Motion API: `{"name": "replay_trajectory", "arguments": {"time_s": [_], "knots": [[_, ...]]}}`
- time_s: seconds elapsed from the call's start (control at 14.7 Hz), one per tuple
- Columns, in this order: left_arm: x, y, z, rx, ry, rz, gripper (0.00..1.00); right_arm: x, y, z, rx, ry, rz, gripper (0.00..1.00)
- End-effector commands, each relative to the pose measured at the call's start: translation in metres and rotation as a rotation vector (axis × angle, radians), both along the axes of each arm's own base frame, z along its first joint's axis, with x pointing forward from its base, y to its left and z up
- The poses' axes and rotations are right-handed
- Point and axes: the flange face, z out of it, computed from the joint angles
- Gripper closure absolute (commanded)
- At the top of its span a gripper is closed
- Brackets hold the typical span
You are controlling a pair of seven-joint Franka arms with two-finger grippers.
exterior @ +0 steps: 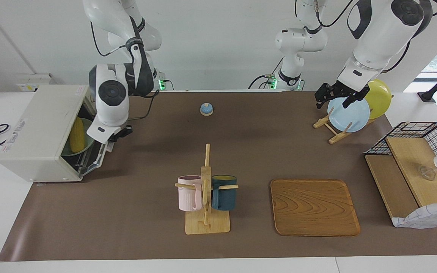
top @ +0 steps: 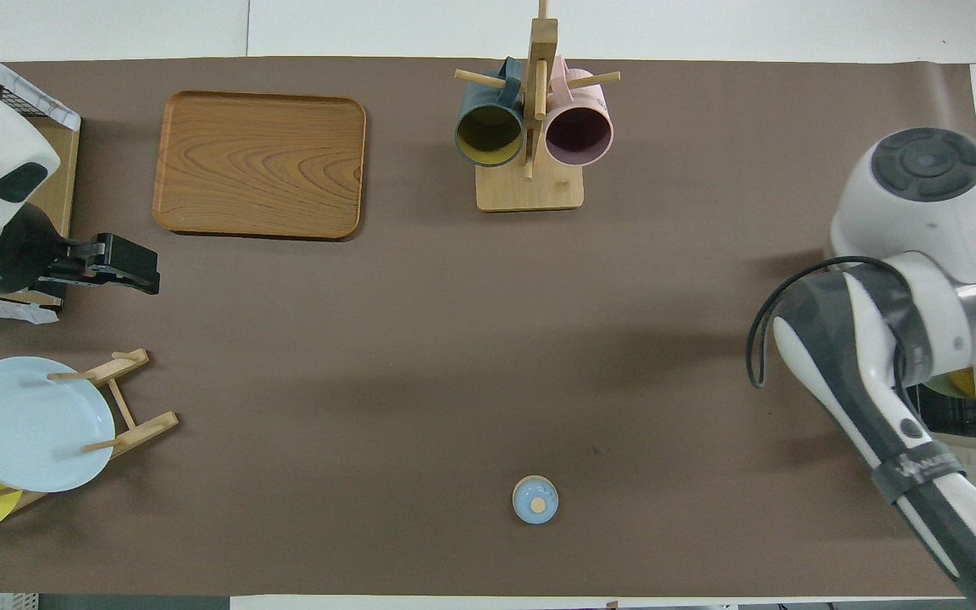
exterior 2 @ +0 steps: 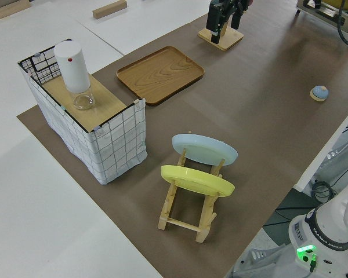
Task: Put corn in oven
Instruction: 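Push the oven door shut with the right gripper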
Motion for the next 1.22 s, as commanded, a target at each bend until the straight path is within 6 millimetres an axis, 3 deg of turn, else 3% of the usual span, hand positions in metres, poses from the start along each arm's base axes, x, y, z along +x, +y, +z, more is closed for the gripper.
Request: {"name": "replay_trajectory", "arguments": {"time_s": [0.0,0.07,0.34,0.54,0.68,0.82,0.95,1.02,1.09,1.16], "knots": [[-0.006,0.005,0.003,0.019,-0.007,-0.002,0.00,0.000,-0.061,0.020,0.025,0.000,0.017,1.00],[-0.006,0.005,0.003,0.019,-0.007,-0.002,0.00,-0.002,-0.073,0.018,0.027,0.005,0.001,1.00],[-0.006,0.005,0.003,0.019,-0.007,-0.002,0.00,-0.003,-0.078,0.025,0.062,-0.006,-0.013,1.00],[-0.006,0.005,0.003,0.019,-0.007,-0.002,0.00,-0.002,-0.071,0.082,0.168,-0.027,-0.080,1.00],[-0.006,0.005,0.003,0.019,-0.006,-0.002,0.00,-0.004,-0.063,0.117,0.214,-0.023,-0.104,0.85],[-0.006,0.005,0.003,0.019,-0.006,-0.002,0.00,-0.010,-0.057,0.132,0.218,-0.023,-0.099,0.61],[-0.006,0.005,0.003,0.019,-0.007,-0.002,0.00,-0.012,-0.049,0.138,0.283,-0.018,-0.116,0.52],[-0.006,0.005,0.003,0.019,-0.006,-0.002,0.00,-0.013,-0.046,0.138,0.308,-0.014,-0.127,0.35],[-0.006,0.005,0.003,0.019,-0.007,-0.002,0.00,-0.013,-0.044,0.137,0.310,-0.012,-0.137,0.01],[-0.006,0.005,0.003,0.019,-0.007,-0.002,0.00,-0.014,-0.041,0.141,0.308,-0.017,-0.142,0.00]]}}
